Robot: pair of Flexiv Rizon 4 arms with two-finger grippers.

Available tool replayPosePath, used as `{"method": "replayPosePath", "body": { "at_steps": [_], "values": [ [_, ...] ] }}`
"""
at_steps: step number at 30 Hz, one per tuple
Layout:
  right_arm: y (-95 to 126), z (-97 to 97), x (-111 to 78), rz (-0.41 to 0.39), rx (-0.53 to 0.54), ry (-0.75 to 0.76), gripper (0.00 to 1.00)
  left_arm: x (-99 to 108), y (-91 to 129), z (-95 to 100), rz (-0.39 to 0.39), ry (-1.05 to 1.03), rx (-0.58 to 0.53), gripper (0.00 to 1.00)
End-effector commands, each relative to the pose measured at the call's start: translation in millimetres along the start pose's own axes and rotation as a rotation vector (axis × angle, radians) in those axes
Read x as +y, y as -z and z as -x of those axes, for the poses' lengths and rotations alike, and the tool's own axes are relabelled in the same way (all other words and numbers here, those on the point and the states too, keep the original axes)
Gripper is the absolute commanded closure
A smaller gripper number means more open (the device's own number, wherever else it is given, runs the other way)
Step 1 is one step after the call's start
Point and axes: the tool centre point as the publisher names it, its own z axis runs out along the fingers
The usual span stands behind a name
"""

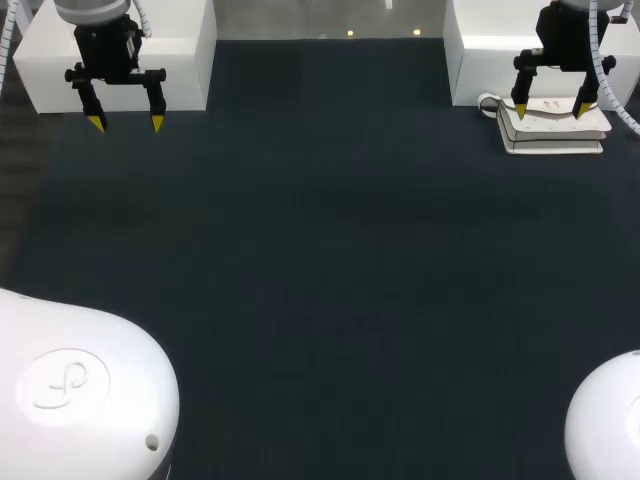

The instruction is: Pick up the bag, open it, inspect its contents, close it, and place it on the opposite side

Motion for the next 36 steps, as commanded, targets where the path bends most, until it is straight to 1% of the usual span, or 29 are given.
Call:
{"method": "replayPosePath", "body": {
  "at_steps": [1, 13, 18, 21, 23, 26, 29, 30, 31, 33, 34, 36],
  "values": [
    [0.7, -0.7, 0.2, -0.002, -0.003, -0.001, 0.0, 0.3, 0.5, -0.2, 0.0, 0.0, -0.001, 0.0],
    [0.7, -0.7, 0.2, -0.002, -0.003, -0.001, 0.0, 0.3, 0.5, -0.2, 0.0, 0.0, -0.001, 0.0],
    [0.5, 6.1, 5.4, 0.01, -0.011, 0.023, 0.0, -3.7, 0.2, -13.7, -0.073, -0.251, -0.03, 0.0],
    [-2.5, 19.7, 9.8, 0.016, -0.006, 0.018, 0.0, -5.2, -4.7, -23.5, -0.132, -0.437, -0.043, 0.0],
    [-7.0, 32.5, 14.2, 0.017, 0.004, 0.0, 0.0, -5.7, -9.2, -30.9, -0.174, -0.561, -0.043, 0.0],
    [-17.6, 52.6, 22.5, 0.005, 0.047, -0.019, 0.0, -6.0, -16.9, -41.3, -0.246, -0.758, -0.009, 0.0],
    [-29.9, 71.0, 31.1, -0.011, 0.09, -0.032, 0.0, -6.6, -22.9, -48.7, -0.307, -0.888, 0.037, 0.0],
    [-33.4, 76.9, 33.6, -0.014, 0.111, -0.032, 0.0, -7.3, -25.2, -50.1, -0.311, -0.908, 0.064, 0.0],
    [-36.6, 82.2, 35.5, -0.017, 0.107, -0.046, 0.0, -8.1, -27.1, -51.5, -0.34, -0.964, 0.082, 0.0],
    [-42.9, 92.7, 39.7, -0.018, 0.137, -0.057, 0.0, -9.2, -30.8, -53.8, -0.359, -1.003, 0.118, 0.0],
    [-45.8, 97.7, 41.7, -0.023, 0.128, -0.073, 0.0, -9.7, -32.0, -54.9, -0.385, -1.049, 0.147, 0.0],
    [-50.8, 106.5, 45.8, -0.018, 0.165, -0.079, 0.0, -11.3, -35.0, -56.8, -0.414, -1.098, 0.194, 0.0]
  ]
}}
